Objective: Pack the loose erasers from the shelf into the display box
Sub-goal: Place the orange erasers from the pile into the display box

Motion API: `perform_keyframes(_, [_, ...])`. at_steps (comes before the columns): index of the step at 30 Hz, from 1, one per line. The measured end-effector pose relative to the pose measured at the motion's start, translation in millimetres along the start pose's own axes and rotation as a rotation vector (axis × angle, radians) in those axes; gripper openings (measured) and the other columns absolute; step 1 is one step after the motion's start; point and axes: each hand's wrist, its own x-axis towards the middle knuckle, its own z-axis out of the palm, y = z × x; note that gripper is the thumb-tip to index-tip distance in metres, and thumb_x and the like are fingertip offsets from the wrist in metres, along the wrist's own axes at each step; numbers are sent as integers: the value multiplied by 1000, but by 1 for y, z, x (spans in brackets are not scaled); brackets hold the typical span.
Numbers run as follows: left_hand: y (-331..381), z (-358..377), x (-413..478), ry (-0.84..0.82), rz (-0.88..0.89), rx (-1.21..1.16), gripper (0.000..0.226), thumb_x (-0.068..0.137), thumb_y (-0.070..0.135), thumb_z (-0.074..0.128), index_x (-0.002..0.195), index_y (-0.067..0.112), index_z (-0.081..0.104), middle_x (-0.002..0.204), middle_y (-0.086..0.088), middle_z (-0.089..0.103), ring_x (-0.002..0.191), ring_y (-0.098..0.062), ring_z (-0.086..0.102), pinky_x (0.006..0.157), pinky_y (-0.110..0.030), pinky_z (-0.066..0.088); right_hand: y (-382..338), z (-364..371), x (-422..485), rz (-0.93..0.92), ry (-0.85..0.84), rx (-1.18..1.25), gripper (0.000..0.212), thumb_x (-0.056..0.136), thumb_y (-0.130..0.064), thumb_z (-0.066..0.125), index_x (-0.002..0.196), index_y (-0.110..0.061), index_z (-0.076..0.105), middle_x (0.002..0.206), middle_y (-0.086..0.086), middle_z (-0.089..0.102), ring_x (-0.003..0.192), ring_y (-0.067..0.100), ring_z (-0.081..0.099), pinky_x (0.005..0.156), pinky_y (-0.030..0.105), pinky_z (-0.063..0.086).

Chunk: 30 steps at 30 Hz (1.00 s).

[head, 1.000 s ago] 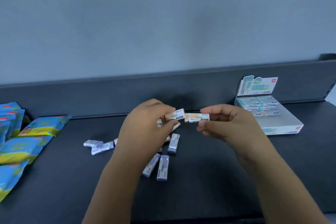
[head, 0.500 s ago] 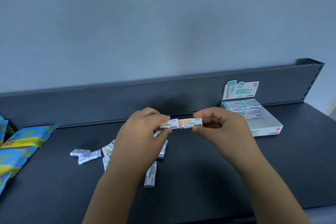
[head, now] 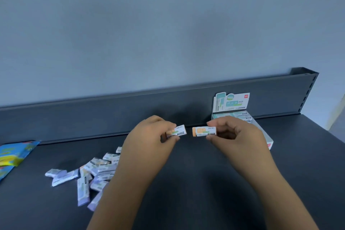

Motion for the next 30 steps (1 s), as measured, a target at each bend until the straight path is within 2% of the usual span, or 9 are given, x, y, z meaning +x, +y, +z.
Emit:
perform_keyframes(4, [24,20,10,-31,-29,59,7,83,29,76,88,29,72,88,13,62,83,-8,60,76,-40,53,10,-33,17,-19,-38,-47,28,79,-8,83,90,-33,76,83,-13,76,80,3,72,73,20,58])
perform_keyframes(8, [56,37,21,-63,-66,123,10,82,34,76,80,28,68,85,11,63,82,-9,61,76,-40,53,19,-80,38,-61,-85,-95,27,78,-8,84,87,-32,76,80,-16,75,74,0,71,68,12,52])
perform_keyframes(13, [89,63,38,-92,-92,215,9,82,36,76,82,30,69,84,11,62,80,-9,60,75,-39,53,29,-126,81,-86,-120,-141,22,78,-13,83,90,-31,76,81,-11,77,77,6,73,70,24,56])
perform_keyframes(16, [107,80,45,-151,-71,276,13,84,36,73,96,33,72,91,11,64,88,-10,60,78,-38,54,35,-140,104,-129,-147,-209,23,78,-13,81,89,-31,75,82,-10,75,79,8,71,67,26,53])
perform_keyframes(19, [116,97,50,-202,-44,385,20,85,38,68,104,34,70,98,13,64,95,-9,59,80,-34,54,47,-142,119,-161,-176,-258,23,80,-14,80,93,-32,75,85,-12,74,82,2,68,70,13,49])
perform_keyframes(22, [117,112,56,-221,-28,408,18,86,38,66,103,34,70,99,13,62,95,-10,59,80,-32,53,63,-135,118,-229,-42,-116,23,84,-9,76,95,-29,75,83,-19,74,80,-6,67,70,5,48])
perform_keyframes(24, [115,122,61,-212,-7,417,18,87,38,66,103,33,70,99,12,63,96,-12,58,80,-33,53,75,-129,113,-280,36,-14,23,85,-9,76,99,-27,76,88,-18,75,83,-1,69,76,12,53])
perform_keyframes(27, [107,134,66,-193,19,450,17,87,37,64,102,31,71,100,10,64,97,-16,57,77,-34,53,99,-121,103,-324,5,34,27,85,-11,80,107,-26,76,95,-10,75,87,9,71,82,29,59])
perform_keyframes(30, [99,146,67,-223,-7,473,21,88,37,60,105,33,72,101,9,64,96,-18,55,79,-37,54,115,-118,97,-339,23,12,32,82,-15,82,109,-30,76,94,-9,73,86,10,71,80,30,59])
